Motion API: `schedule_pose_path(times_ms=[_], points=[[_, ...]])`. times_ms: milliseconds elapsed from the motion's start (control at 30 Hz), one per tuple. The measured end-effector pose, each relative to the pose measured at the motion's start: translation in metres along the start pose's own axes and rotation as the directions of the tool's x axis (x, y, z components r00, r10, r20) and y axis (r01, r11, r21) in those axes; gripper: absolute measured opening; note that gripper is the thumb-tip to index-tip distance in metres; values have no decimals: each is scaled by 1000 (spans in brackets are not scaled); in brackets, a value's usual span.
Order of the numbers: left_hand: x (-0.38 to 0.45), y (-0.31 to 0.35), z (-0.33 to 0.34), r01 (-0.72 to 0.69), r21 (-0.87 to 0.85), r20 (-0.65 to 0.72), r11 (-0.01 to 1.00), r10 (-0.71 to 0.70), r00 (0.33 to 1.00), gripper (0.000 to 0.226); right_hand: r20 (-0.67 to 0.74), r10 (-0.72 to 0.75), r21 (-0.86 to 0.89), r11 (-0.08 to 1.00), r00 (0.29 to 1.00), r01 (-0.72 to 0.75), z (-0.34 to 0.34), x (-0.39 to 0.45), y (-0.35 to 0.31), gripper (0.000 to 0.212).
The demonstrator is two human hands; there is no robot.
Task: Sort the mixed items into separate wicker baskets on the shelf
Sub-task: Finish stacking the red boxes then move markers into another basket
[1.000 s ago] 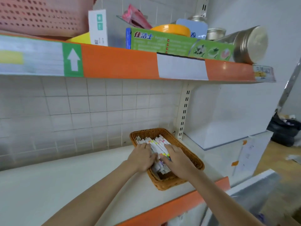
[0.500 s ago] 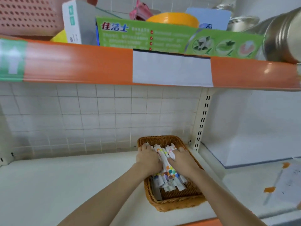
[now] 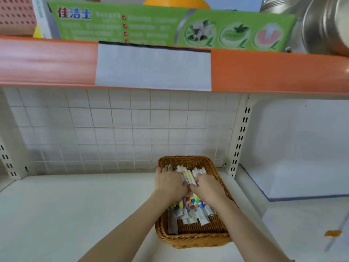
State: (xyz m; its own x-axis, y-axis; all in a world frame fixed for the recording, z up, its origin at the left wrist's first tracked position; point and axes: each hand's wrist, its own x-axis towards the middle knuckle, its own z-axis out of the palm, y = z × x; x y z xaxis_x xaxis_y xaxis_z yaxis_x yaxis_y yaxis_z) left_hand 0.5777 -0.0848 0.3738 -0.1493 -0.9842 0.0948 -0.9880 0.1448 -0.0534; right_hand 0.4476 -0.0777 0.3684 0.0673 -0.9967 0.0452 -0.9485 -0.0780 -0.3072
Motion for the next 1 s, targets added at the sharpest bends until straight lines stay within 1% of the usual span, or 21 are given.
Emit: schedule_pose_path(times_ms=[133,267,300,367,400,533,700,767,867,1000], points=[[-1,1,-1,17,-12,-17,1000,-18,1000,47,-24,9,18,1000,1000,-9,-2,-2,-1,39],[-6,1,-5,24,-43,-58,999,-26,998,37,-58,-1,30,1000,998,2,-2,-5,-2,38],[-6,1,-5,24,-55,-75,998,-28,997,35,-73,-6,41,999,997,9,-2,-6,-3,34],[-8,2,-6,27,-90,-110,996,-37,993,32,-102,-20,66,997,995,27,-3,-8,-1,16],[-8,2,-7,28,-114,-127,993,-42,991,30,-112,-21,79,996,994,30,-3,-9,-1,12],[-11,5,-11,5,-220,-173,975,-44,984,27,-128,-47,119,991,991,63,-4,-12,-2,23],[-29,3,-20,-9,-309,-236,951,-67,970,22,-149,-102,208,969,984,132,-13,-17,-11,27],[-39,-5,-25,13,-322,-240,947,-94,966,24,-154,-145,227,958,977,178,-16,-20,-20,28],[-56,-28,-31,86,-342,-221,936,-169,960,26,-123,-191,214,953,974,214,-19,-28,-41,27],[-89,-74,-34,183,-376,-159,908,-258,953,14,-94,-254,246,931,962,270,-15,-39,-83,22]])
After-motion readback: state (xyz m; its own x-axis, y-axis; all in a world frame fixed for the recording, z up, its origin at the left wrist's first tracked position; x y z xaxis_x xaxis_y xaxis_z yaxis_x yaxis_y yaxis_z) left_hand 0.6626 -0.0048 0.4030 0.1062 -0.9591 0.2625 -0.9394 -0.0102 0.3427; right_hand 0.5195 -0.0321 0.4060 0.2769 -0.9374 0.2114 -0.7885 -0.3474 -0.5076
